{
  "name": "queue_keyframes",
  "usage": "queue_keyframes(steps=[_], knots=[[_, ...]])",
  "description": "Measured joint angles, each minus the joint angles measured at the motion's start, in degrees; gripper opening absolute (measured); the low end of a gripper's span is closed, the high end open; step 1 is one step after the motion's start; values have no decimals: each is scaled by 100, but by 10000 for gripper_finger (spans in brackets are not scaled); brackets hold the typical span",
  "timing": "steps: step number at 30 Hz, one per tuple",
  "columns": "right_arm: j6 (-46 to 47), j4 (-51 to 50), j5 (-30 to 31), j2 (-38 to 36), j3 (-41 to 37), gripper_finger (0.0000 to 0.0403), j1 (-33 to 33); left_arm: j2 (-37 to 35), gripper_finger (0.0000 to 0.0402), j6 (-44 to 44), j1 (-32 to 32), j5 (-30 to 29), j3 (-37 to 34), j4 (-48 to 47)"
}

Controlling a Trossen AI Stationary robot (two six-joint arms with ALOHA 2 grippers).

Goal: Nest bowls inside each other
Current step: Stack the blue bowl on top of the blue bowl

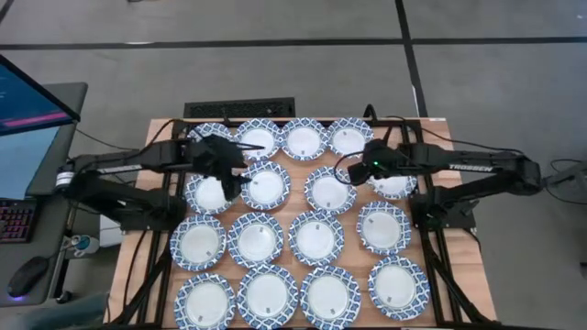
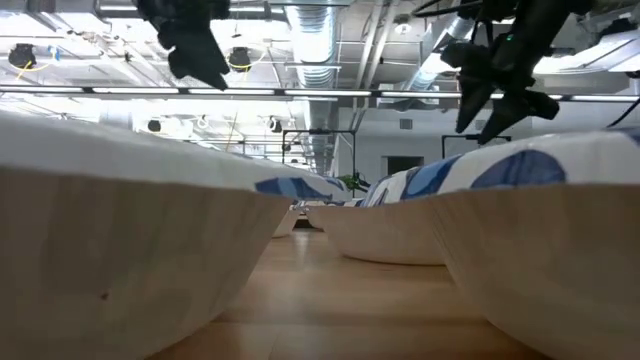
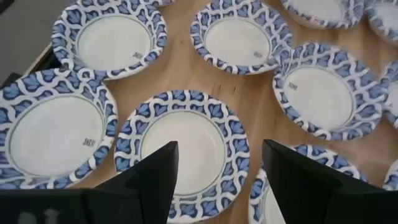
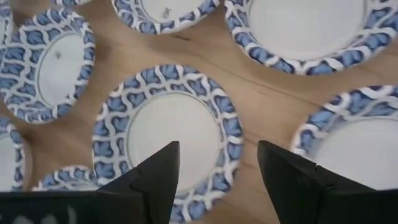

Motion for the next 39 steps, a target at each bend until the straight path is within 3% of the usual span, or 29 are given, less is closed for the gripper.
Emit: queue_keyframes(steps=[5, 13, 18, 28, 39], knots=[[-289, -249, 29, 202, 0, 240, -138, 551, 224, 62, 73, -178, 1, -758], [-783, -541, 14, 662, -9, 240, -959, 1288, 224, -224, 99, -117, -6, -264], [-1324, 135, -607, 1126, -7, 240, -1274, 1319, 224, -505, 95, -196, -8, 251], [-930, 521, -799, 2033, -9, 240, -927, 1315, 224, -8, 349, -410, -8, 393], [-525, 814, -818, 2475, -9, 240, -523, 1315, 224, 251, 907, -26, -8, 823]])
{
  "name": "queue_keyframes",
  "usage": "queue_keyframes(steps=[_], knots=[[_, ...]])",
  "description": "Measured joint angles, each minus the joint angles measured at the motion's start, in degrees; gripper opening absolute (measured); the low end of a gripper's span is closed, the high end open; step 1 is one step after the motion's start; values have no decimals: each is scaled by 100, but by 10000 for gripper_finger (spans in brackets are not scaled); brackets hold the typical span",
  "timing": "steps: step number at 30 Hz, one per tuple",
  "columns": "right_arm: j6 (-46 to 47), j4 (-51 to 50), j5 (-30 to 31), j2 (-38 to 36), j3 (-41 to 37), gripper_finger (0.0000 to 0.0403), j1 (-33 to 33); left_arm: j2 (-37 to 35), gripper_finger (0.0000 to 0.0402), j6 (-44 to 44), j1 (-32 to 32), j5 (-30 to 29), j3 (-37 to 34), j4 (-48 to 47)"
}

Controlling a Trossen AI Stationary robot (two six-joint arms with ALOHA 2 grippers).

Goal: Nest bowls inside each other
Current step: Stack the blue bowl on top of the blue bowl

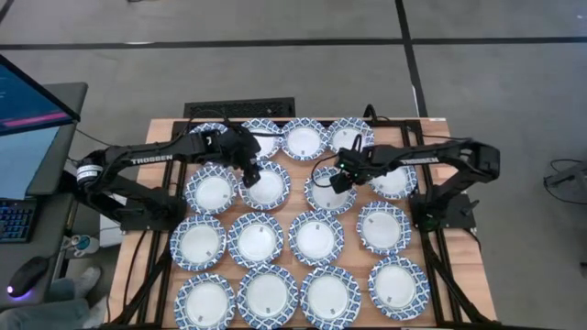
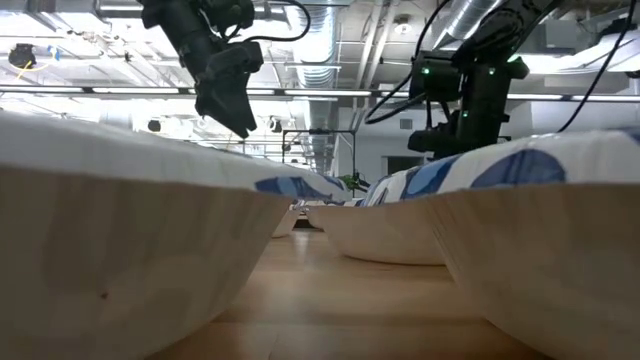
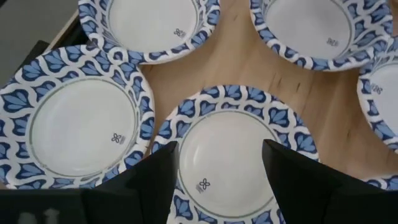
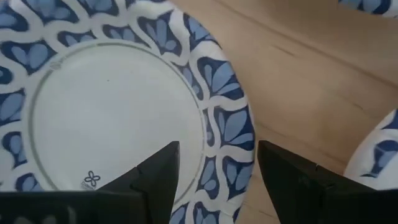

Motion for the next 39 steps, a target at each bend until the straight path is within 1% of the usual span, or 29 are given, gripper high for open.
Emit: queue_keyframes(steps=[8, 13, 16, 23, 27, 29, 32, 35, 39], knots=[[-61, 139, 25, 437, 0, 236, -10, 0, 224, -3, 2, -6, 0, -16], [-154, 215, 43, 616, 0, 211, -12, 0, 224, 7, 2, -173, -2, -62], [-157, 208, 42, 616, 0, 176, -17, 2, 224, 0, 2, -178, -2, -60], [-168, 190, 22, 355, 0, 61, -134, 2, 224, -6, 2, -184, -3, -38], [-166, 190, 34, 85, 0, 16, -185, 2, 224, -9, 2, -188, -4, -40], [-168, 142, 42, -73, 31, 8, -200, 2, 224, -12, 2, -219, -4, -42], [-209, 138, -88, -221, 239, 9, -211, 4, 218, -3, 0, -367, -4, -55], [-352, 130, -212, -240, 642, 6, -200, 4, 196, 17, -11, -376, -4, -48], [-662, 65, -216, -238, 1225, 5, -198, 4, 159, 17, -66, -259, -4, -59]])
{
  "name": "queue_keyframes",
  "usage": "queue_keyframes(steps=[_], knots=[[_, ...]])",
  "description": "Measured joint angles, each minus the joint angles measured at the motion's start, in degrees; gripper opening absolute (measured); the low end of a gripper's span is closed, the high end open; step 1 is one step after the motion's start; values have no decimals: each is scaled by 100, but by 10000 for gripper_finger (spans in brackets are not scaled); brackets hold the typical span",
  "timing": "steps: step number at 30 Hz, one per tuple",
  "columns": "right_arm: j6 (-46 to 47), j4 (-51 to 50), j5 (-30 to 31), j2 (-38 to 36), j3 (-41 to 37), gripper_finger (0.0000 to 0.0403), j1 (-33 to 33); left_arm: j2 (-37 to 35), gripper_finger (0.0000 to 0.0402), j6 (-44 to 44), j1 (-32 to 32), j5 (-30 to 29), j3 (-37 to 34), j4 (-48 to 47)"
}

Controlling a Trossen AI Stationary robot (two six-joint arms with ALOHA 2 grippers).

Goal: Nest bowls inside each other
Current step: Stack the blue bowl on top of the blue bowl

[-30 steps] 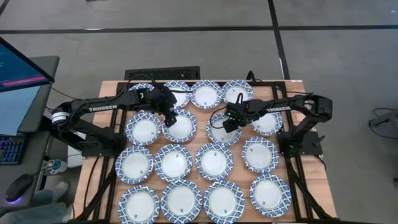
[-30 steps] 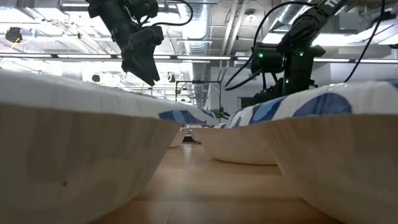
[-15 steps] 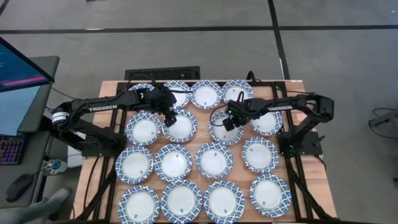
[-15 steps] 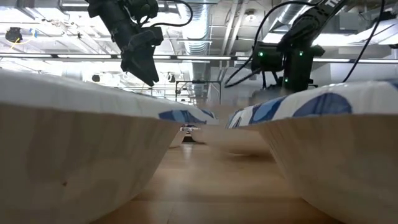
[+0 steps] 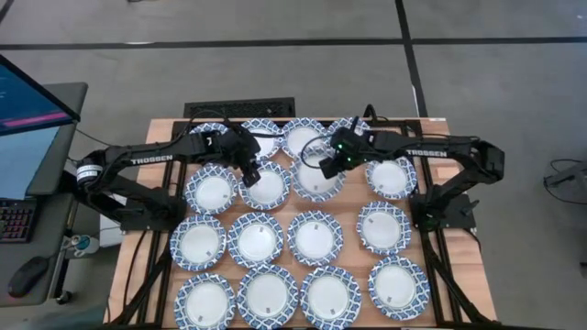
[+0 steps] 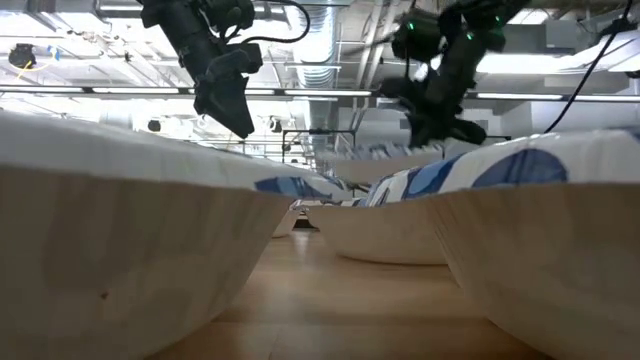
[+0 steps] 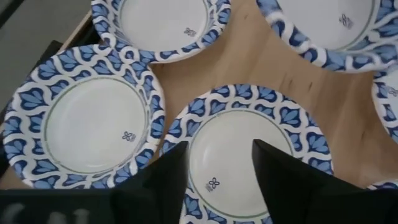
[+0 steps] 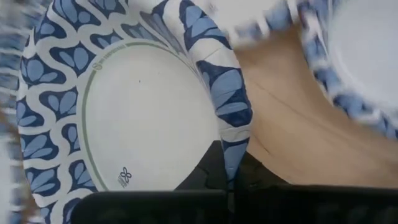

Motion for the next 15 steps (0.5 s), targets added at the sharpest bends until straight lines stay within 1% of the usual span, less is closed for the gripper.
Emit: queue_keyframes(steps=[4, 8, 12, 15], knots=[[-65, -247, -37, 0, 203, 5, -2, 1, 131, 43, -116, -176, 0, -76], [-69, -169, -349, 3, 275, 5, 19, -82, 115, 122, -162, -370, -11, -300], [-67, -64, -421, 302, 596, 7, 126, -530, 113, 311, -178, -337, -10, -218], [-224, 35, -478, 707, 1098, 8, 220, -944, 117, 391, -162, -340, -56, -216]])
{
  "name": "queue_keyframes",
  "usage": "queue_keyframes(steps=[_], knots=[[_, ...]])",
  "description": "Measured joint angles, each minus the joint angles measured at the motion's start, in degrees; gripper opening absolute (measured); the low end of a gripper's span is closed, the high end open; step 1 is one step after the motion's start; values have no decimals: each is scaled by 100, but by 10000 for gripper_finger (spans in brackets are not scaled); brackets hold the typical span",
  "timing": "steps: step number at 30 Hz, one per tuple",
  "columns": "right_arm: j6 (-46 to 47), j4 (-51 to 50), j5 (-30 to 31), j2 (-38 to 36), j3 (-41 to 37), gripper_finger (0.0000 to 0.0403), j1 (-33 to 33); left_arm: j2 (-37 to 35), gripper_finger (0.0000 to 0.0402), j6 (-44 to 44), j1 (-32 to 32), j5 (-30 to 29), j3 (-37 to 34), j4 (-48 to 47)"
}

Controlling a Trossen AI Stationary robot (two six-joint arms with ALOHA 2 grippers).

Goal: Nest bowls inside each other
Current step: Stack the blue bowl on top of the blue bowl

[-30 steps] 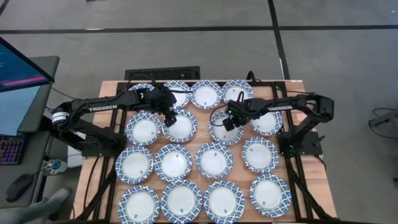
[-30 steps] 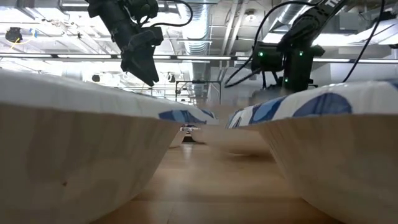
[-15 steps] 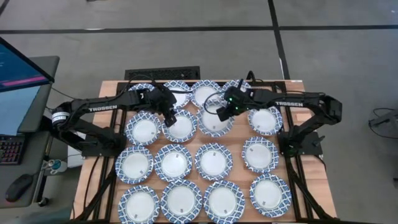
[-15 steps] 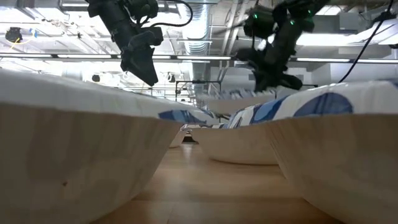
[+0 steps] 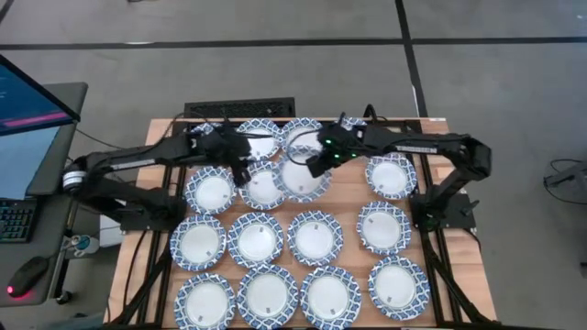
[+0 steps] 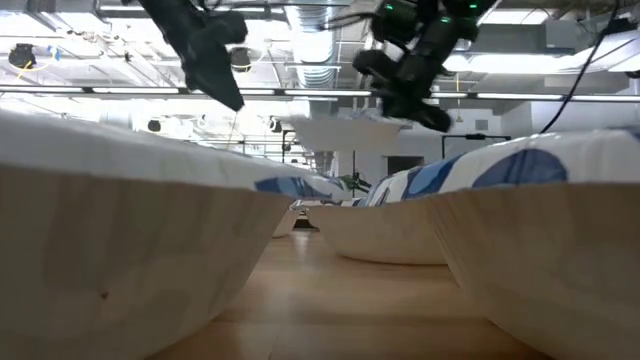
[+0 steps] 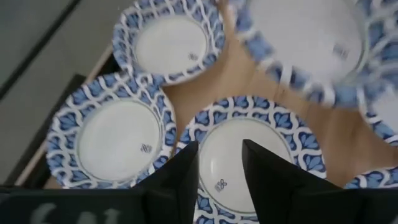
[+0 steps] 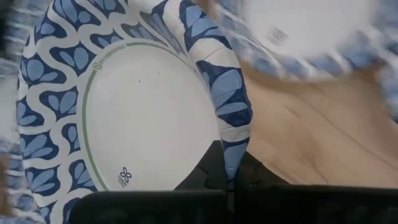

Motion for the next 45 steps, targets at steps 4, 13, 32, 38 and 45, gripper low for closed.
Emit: queue_keyframes(steps=[4, 13, 32, 38, 45], knots=[[-252, -77, -86, 736, 750, 14, 97, -603, 126, -119, 46, -40, -339, 43], [-538, -111, -572, 2073, 2248, 17, 116, -1853, 146, -861, -11, -182, -1308, -38], [165, -106, -783, 3448, 3172, 26, 206, -3108, 147, -463, 195, -301, -2011, -478], [133, -87, -647, 3442, 3177, 45, 241, -3105, 147, -369, 328, -247, -2011, -448], [51, -262, -586, 3440, 3161, 78, 189, -3110, 147, -475, 330, -238, -2011, -428]])
